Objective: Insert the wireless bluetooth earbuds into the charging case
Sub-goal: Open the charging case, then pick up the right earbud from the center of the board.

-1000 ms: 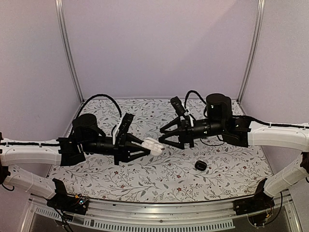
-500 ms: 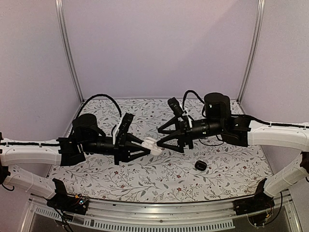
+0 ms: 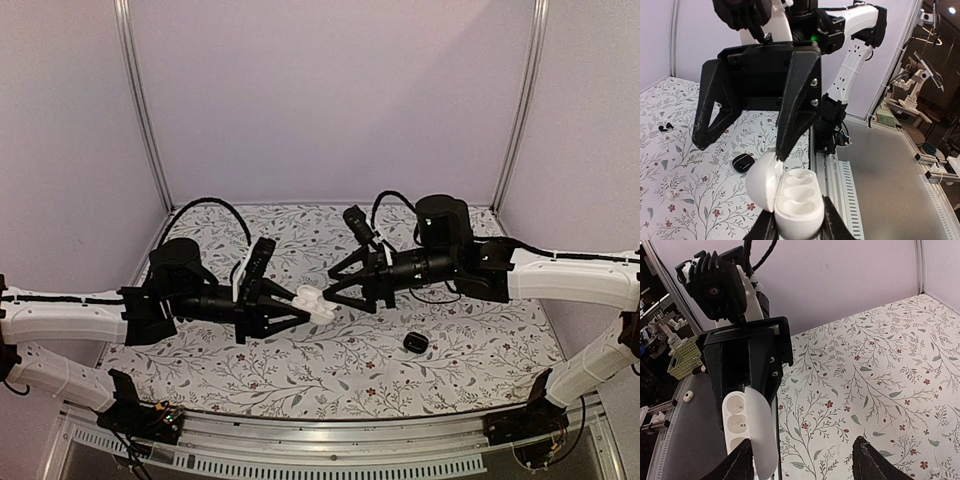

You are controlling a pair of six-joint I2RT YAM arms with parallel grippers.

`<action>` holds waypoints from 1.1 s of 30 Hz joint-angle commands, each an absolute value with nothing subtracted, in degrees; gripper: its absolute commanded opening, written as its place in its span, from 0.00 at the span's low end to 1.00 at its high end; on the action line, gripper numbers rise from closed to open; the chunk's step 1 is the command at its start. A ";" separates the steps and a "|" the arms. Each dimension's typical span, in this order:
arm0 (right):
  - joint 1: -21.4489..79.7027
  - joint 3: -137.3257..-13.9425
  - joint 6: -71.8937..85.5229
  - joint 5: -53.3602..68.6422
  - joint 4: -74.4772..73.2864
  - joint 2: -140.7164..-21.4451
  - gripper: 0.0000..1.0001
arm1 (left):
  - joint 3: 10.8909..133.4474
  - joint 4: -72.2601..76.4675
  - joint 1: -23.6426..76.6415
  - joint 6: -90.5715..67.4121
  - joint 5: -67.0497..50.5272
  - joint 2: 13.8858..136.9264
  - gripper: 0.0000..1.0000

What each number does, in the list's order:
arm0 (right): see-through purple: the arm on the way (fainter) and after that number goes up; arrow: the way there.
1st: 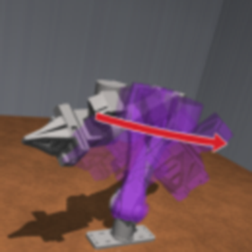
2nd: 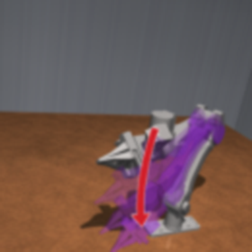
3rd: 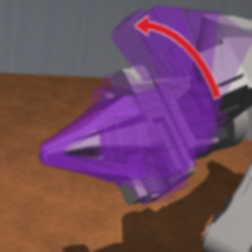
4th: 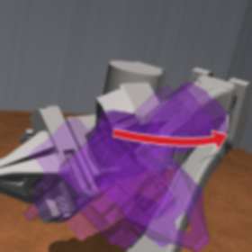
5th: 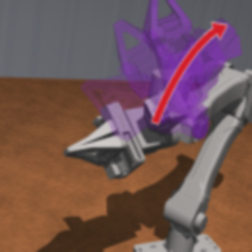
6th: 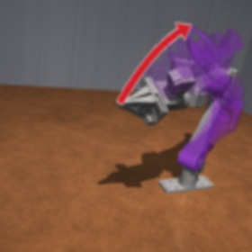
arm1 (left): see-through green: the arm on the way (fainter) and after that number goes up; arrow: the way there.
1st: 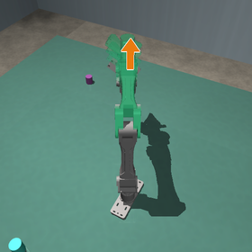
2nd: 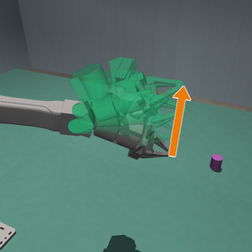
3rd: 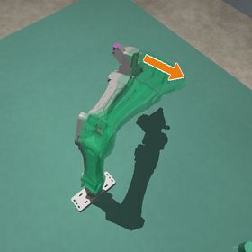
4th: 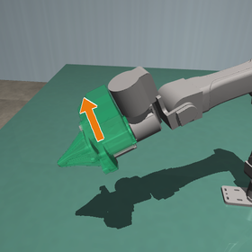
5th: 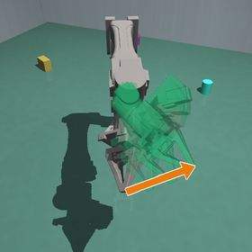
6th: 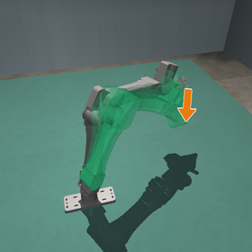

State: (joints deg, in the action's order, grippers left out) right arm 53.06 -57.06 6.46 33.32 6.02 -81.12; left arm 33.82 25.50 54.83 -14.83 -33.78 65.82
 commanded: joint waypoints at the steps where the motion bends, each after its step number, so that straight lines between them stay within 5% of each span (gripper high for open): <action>1: 52.04 -58.12 7.55 35.52 6.94 -80.79 0.67 | 33.15 26.95 54.53 -14.43 -33.73 64.49 0.00; 9: 51.34 -57.09 6.19 43.55 10.59 -77.28 0.74 | 33.13 25.84 54.00 -15.19 -31.45 65.03 0.00; 17: 38.38 -55.56 8.15 42.72 6.77 -73.74 0.74 | 30.67 27.55 51.88 -16.38 -31.76 62.85 0.00; 33: 33.92 -66.77 0.71 28.89 -8.07 -98.38 0.54 | 26.82 29.25 48.72 -18.53 -31.73 58.94 0.00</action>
State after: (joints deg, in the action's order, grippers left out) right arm 34.09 -62.76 1.67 32.38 -5.34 -93.60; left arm 27.88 27.51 49.71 -17.85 -31.90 60.49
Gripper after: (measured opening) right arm 0.557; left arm 0.220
